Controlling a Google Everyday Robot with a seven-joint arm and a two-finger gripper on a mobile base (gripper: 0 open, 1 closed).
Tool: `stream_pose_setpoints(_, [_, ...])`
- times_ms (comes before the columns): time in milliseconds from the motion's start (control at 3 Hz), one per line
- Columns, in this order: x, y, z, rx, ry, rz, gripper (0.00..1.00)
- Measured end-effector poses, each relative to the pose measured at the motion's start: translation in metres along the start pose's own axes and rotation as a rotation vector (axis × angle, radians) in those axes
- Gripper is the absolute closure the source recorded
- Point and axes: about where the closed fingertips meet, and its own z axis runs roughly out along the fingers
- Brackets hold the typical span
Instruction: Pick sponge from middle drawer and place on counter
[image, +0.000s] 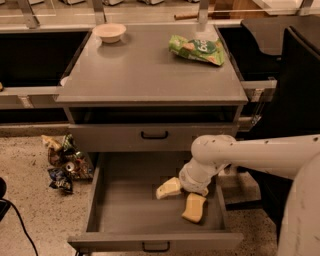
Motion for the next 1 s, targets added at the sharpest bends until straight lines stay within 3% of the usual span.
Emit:
stream_pose_setpoints(333, [0.003, -0.014, 0.032, 0.005, -0.01, 0.059, 0.0])
stream_pose_setpoints(1000, [0.006, -0.035, 0.082, 0.017, 0.029, 0.114, 0.0])
